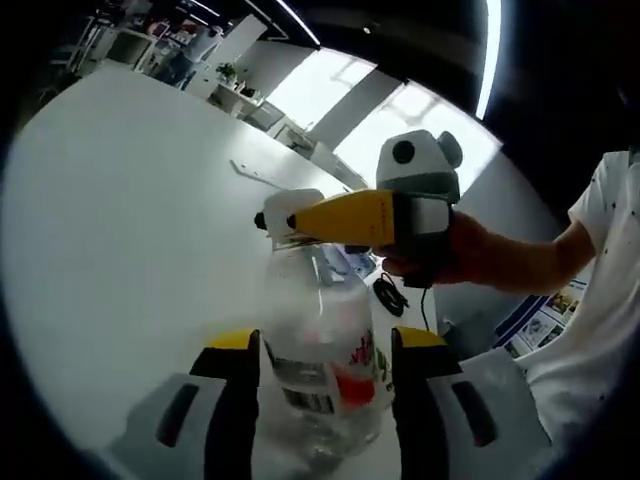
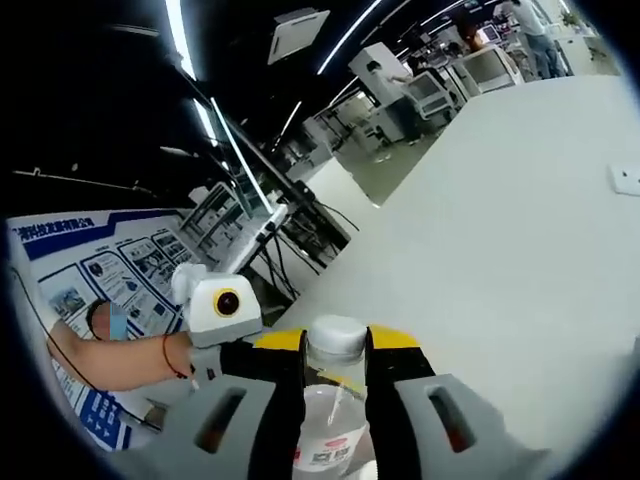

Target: Arrange the tabletop items into an orderly group along one side of the table until the central work area is clear of visible clutter.

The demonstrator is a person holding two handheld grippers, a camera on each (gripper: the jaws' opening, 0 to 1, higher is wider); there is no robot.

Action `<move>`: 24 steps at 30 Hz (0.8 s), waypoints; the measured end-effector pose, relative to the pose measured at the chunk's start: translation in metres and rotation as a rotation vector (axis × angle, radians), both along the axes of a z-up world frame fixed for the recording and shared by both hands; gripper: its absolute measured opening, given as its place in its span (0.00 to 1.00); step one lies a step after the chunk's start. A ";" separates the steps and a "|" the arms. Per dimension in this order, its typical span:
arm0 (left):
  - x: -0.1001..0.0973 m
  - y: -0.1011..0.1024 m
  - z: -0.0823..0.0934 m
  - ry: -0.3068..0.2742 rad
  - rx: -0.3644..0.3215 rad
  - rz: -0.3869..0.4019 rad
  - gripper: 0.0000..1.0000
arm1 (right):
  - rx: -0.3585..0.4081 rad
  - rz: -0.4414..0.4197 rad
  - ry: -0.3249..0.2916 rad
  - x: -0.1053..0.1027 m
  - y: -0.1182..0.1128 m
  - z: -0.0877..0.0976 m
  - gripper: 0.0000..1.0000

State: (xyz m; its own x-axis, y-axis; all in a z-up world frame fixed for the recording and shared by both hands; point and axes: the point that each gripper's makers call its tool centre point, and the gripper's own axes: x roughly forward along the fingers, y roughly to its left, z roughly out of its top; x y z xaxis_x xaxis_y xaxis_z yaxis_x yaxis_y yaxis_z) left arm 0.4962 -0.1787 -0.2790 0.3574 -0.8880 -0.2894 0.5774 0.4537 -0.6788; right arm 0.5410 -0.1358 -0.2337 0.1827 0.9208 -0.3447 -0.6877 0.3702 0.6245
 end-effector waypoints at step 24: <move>-0.001 0.001 0.013 -0.027 0.024 -0.030 0.40 | -0.026 0.052 -0.113 -0.011 0.006 0.026 0.19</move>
State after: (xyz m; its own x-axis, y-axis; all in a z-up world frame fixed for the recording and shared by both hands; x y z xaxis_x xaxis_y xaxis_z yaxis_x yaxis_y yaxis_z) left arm 0.4953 -0.1775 -0.2657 0.3389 -0.8911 -0.3017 0.6086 0.4522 -0.6519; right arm 0.5303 -0.1296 -0.2074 0.1745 0.9209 -0.3484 -0.7719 0.3476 0.5322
